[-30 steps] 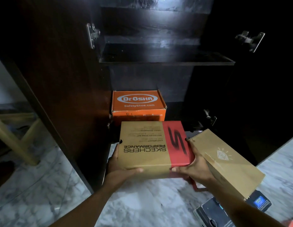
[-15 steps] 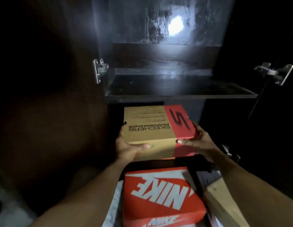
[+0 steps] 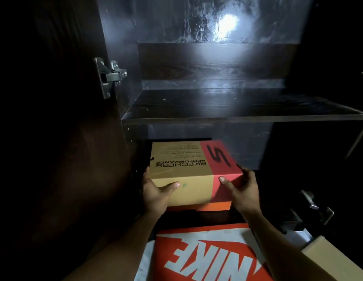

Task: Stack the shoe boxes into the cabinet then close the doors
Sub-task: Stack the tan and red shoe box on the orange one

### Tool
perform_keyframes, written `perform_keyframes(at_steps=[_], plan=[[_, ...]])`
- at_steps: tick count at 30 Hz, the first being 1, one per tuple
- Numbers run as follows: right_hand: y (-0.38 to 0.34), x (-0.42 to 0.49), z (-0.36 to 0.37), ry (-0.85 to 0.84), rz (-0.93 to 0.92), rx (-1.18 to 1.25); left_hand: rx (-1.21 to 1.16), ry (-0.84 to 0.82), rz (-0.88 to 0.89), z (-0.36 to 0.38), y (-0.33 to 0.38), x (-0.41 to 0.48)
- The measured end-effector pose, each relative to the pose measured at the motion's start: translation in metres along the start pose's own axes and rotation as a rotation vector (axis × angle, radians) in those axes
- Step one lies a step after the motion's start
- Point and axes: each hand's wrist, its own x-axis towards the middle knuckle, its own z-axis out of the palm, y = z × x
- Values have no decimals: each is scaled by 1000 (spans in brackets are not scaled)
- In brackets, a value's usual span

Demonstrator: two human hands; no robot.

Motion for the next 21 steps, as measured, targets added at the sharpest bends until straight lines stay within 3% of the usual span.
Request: perform_keyframes(at_steps=[5,9,17,21], plan=[[3,0,21,149,-5,-205,360,167,74,11,6,0],[1,3,30,218,-30,-271,517,228,70,17,10,3],[1,12,43,-25,11,-199,323,94,10,17,7,15],[9,21,42,-82,30,-247,333,53,1,16,2,24]])
